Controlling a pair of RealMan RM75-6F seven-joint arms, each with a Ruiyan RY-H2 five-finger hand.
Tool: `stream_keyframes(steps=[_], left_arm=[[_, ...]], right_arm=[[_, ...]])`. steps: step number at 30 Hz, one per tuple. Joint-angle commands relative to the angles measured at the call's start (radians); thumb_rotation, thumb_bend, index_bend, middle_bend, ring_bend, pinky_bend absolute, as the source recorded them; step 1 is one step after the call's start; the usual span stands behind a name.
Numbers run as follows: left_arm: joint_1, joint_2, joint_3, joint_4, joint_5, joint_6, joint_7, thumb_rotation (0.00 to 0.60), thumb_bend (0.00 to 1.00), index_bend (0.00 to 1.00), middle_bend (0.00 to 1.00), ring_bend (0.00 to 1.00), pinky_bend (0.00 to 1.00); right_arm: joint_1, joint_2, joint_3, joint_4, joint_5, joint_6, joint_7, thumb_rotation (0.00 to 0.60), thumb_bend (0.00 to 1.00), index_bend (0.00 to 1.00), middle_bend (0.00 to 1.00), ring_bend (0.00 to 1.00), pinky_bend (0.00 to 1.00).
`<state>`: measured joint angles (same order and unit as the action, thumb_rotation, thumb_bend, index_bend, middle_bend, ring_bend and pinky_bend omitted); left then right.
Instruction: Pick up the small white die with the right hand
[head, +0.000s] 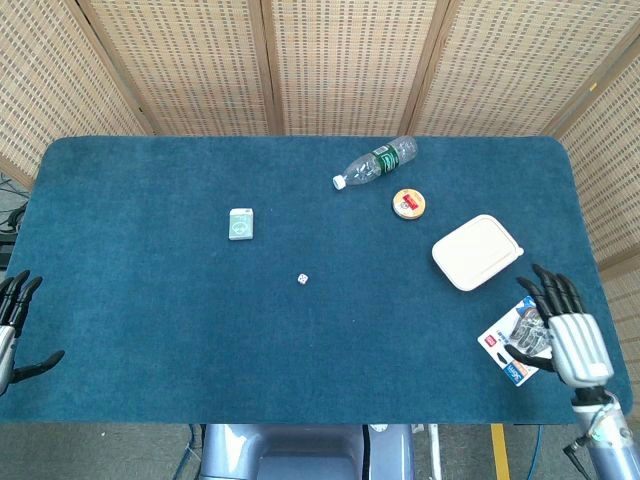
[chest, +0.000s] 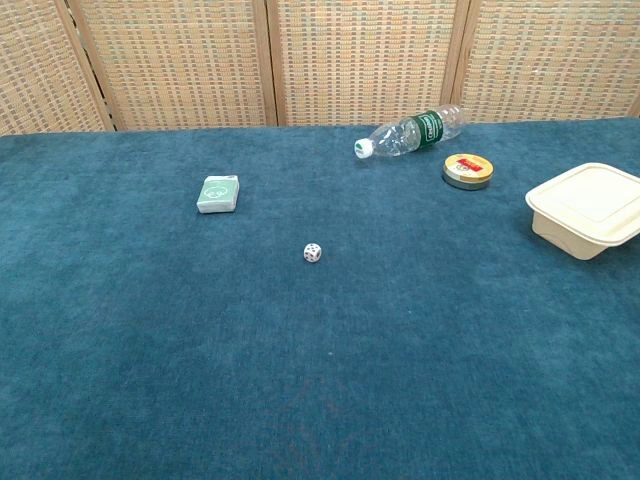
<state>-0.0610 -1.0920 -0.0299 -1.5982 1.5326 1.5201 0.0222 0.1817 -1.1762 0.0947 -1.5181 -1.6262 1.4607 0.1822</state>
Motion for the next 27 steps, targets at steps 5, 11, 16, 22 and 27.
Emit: stream_keyframes(steps=[5, 11, 16, 22, 27], left_arm=[[-0.034, -0.007, -0.027, 0.004, -0.062, -0.065, 0.023, 0.600, 0.00, 0.00, 0.00, 0.00, 0.00], [-0.054, -0.010, -0.050, 0.011, -0.119, -0.107, 0.030, 0.600, 0.00, 0.00, 0.00, 0.00, 0.00], [-0.069, -0.011, -0.062, 0.017, -0.159, -0.143, 0.033, 0.600, 0.00, 0.00, 0.00, 0.00, 0.00], [-0.078, -0.006, -0.069, 0.018, -0.185, -0.167, 0.027, 0.600, 0.00, 0.00, 0.00, 0.00, 0.00], [-0.079, 0.003, -0.071, 0.014, -0.183, -0.164, 0.016, 0.600, 0.00, 0.00, 0.00, 0.00, 0.00]], right_arm=[[0.303, -0.022, 0.095, 0.141, -0.182, -0.149, 0.194, 0.600, 0.25, 0.27, 0.06, 0.00, 0.07], [0.506, -0.074, 0.101, 0.189, -0.221, -0.336, 0.290, 0.600, 0.26, 0.28, 0.07, 0.00, 0.09], [0.641, -0.132, 0.135, 0.187, -0.174, -0.503, 0.238, 0.600, 0.26, 0.30, 0.08, 0.00, 0.09], [0.751, -0.208, 0.176, 0.185, -0.076, -0.667, 0.111, 0.600, 0.26, 0.30, 0.08, 0.00, 0.09], [0.828, -0.291, 0.206, 0.218, 0.039, -0.803, -0.007, 0.600, 0.26, 0.30, 0.08, 0.00, 0.09]])
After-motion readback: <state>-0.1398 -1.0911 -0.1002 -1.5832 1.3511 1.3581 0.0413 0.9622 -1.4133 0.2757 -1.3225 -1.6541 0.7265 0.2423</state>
